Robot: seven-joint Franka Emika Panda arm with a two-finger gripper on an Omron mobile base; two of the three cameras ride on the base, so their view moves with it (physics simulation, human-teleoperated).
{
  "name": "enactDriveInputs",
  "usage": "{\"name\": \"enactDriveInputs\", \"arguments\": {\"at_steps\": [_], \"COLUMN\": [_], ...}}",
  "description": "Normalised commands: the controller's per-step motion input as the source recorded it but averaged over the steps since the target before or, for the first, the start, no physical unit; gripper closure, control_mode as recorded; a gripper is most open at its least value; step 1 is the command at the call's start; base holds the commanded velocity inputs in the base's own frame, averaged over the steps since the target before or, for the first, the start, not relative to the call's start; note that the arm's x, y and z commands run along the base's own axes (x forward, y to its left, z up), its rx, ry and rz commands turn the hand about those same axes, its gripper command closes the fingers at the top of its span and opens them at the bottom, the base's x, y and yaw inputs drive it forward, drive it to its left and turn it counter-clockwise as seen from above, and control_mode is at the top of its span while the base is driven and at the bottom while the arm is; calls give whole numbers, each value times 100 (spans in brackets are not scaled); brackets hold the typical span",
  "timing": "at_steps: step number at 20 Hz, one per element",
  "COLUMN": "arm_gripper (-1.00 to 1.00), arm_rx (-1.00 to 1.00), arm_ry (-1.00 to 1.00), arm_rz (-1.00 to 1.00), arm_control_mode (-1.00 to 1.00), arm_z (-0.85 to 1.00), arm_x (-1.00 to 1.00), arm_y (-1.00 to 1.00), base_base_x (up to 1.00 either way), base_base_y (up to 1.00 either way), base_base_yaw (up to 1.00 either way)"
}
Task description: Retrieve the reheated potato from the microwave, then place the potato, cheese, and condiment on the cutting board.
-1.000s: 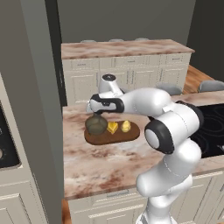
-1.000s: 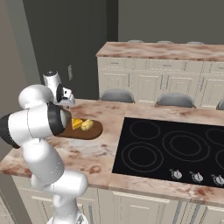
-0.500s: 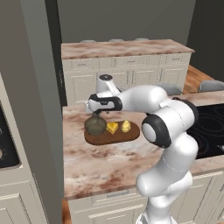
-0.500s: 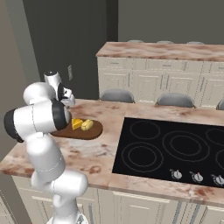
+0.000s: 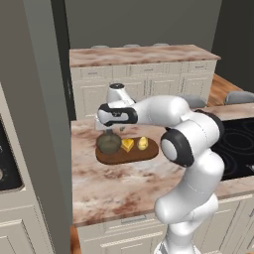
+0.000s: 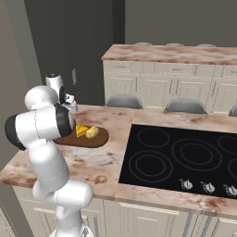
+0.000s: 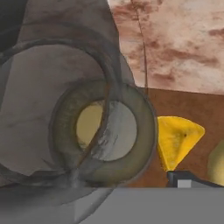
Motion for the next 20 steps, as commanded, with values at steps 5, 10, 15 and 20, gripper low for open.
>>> {"name": "enactDriveInputs", "arguments": {"at_steps": [5,10,15,20], "arm_gripper": [-100,-100,-100,-100], "arm_rx": [0,0,0,0], "arm_ry": [9,1,2,3], "arm_rz": [0,0,0,0], "arm_control_mode": [-100,-100,-100,-100], "arm_z": [-34,6,20,31], "arm_x": [-33,-6,-2,-11], "arm_y": [3,-1,-1,-2], "base_base_x": [0,0,0,0], "base_base_y": [0,0,0,0], "base_base_yaw": [0,0,0,0]}}
